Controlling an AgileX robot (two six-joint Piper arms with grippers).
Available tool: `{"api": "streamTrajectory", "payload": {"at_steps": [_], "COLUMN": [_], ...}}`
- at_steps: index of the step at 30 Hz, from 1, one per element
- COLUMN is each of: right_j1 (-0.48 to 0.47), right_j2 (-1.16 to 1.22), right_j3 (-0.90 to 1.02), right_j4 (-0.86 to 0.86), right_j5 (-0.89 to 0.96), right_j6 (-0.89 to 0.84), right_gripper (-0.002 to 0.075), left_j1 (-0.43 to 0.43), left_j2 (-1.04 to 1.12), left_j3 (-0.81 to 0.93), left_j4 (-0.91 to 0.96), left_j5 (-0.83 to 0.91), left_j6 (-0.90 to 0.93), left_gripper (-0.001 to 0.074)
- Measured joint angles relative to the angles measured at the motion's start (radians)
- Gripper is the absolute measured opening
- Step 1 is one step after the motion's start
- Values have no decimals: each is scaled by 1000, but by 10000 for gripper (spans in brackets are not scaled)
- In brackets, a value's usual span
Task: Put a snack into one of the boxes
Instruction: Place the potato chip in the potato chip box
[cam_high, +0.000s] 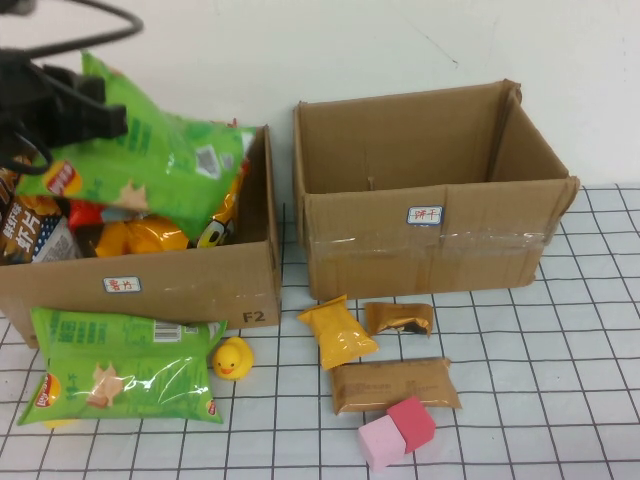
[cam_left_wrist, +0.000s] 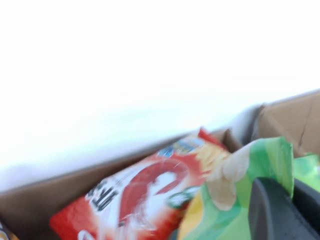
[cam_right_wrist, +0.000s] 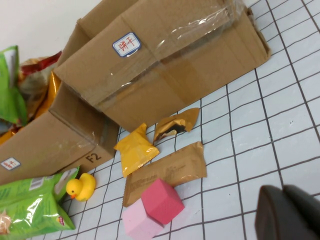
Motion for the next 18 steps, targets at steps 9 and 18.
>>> {"api": "streamTrajectory", "payload": {"at_steps": [9, 18], "right_j1": [0, 0], "right_j2": [0, 0], "right_j3": [0, 0], "right_j4": [0, 0], "right_j5": [0, 0], "right_j6": [-10, -13], "right_gripper": [-1, -1], "left_j1": [2, 2], "left_j2": [153, 261], "left_j3": [0, -9], "left_j4": [0, -8], "left_j5": [-7, -150], "left_j6": [63, 105], "left_gripper": [1, 1]}}
